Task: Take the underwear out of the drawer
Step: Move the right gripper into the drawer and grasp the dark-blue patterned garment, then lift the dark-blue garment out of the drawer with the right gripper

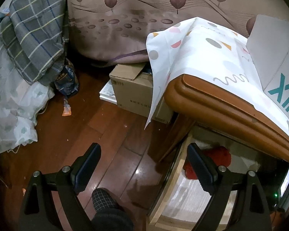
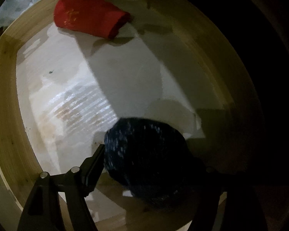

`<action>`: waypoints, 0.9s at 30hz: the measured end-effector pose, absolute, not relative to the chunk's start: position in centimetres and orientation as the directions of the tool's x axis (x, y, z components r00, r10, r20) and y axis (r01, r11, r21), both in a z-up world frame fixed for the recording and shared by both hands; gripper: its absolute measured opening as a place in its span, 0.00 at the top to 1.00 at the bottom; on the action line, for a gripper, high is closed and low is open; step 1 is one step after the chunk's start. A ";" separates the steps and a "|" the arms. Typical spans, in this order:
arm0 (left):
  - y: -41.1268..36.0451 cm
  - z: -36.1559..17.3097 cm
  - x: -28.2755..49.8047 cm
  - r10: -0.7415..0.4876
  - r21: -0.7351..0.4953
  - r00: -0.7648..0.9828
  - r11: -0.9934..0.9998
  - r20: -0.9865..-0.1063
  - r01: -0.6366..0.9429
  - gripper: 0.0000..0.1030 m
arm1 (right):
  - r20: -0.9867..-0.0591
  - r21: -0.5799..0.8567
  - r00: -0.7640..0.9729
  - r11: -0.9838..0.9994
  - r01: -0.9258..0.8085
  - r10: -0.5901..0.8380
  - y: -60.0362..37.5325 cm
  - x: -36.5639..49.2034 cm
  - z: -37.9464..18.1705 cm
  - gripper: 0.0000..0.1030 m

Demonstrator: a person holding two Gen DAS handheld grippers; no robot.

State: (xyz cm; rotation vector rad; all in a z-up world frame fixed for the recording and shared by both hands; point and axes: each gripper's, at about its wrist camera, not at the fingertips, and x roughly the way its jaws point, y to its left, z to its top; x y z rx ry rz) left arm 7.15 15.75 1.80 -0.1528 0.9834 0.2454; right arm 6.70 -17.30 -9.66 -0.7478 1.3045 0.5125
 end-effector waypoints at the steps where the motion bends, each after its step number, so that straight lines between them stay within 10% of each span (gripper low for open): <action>1: 15.8 1.8 7.1 0.134 -0.020 0.532 0.962 -0.836 -0.273 0.14 | -0.974 -0.207 0.213 0.672 -0.711 -0.074 -17.5 6.4 -9.5 0.40; 10: 15.8 1.9 7.1 0.133 -0.022 0.532 0.962 -0.836 -0.274 0.14 | -0.965 -0.246 0.235 0.718 -0.651 -0.118 -17.7 5.5 -8.4 0.72; 27: 15.2 1.6 7.1 0.125 -0.021 0.526 0.965 -0.841 -0.262 0.14 | -0.947 -0.040 0.294 0.864 -0.501 0.127 -16.2 0.0 -0.2 0.75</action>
